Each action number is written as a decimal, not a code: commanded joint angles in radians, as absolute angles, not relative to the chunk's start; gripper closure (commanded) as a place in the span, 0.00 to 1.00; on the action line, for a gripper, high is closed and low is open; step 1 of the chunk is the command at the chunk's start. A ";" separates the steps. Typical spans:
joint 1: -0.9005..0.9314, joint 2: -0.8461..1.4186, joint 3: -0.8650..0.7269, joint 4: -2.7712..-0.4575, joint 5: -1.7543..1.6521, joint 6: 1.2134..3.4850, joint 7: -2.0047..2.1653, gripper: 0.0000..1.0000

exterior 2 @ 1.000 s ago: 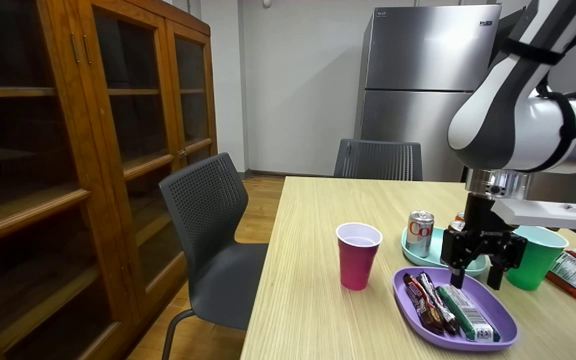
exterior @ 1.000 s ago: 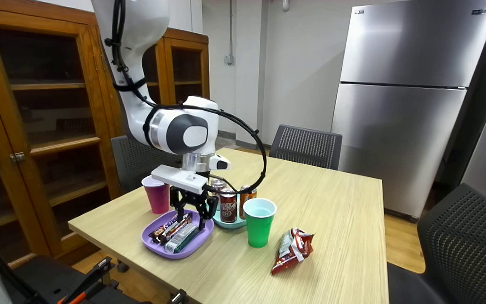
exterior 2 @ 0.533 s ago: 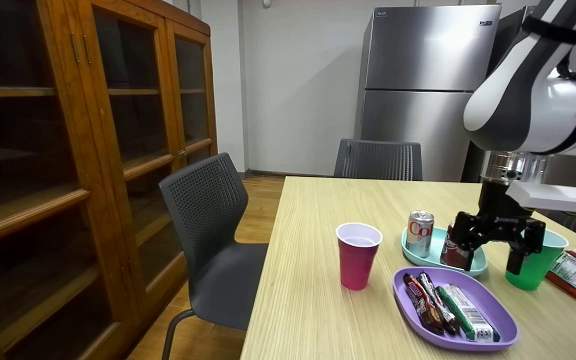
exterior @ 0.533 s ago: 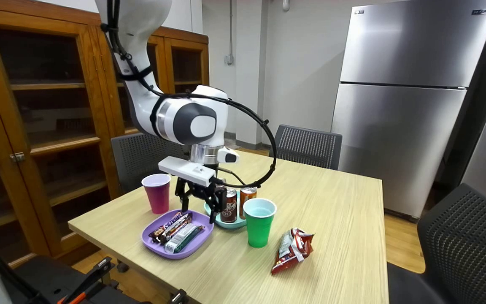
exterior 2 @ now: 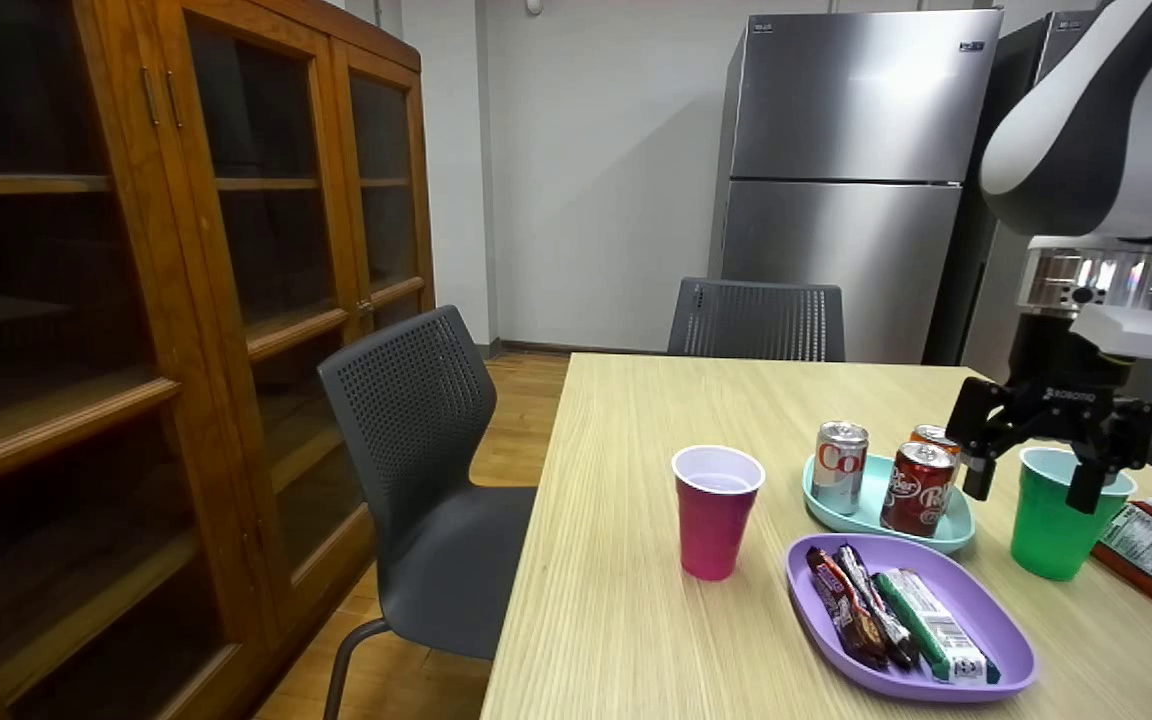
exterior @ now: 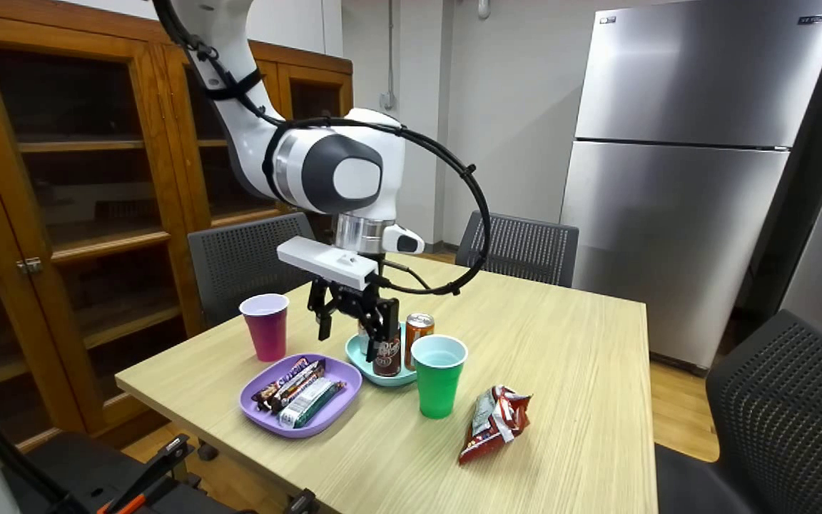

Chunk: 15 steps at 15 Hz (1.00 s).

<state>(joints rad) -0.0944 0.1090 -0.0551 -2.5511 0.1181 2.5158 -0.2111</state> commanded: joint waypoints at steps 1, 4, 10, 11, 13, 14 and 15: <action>-0.107 0.014 -0.076 -2.581 0.111 2.459 -0.203 0.00; -0.110 -0.033 -0.100 -2.584 0.109 2.426 -0.206 0.00; -0.113 -0.106 -0.142 -2.578 0.114 2.364 -0.206 0.00; -0.113 -0.115 -0.147 -2.577 0.115 2.361 -0.208 0.00; -0.103 -0.072 -0.146 -2.562 0.117 2.391 -0.211 0.00; -0.103 -0.078 -0.149 -2.563 0.118 2.388 -0.211 0.00; -0.103 -0.081 -0.150 -2.563 0.118 2.387 -0.211 0.00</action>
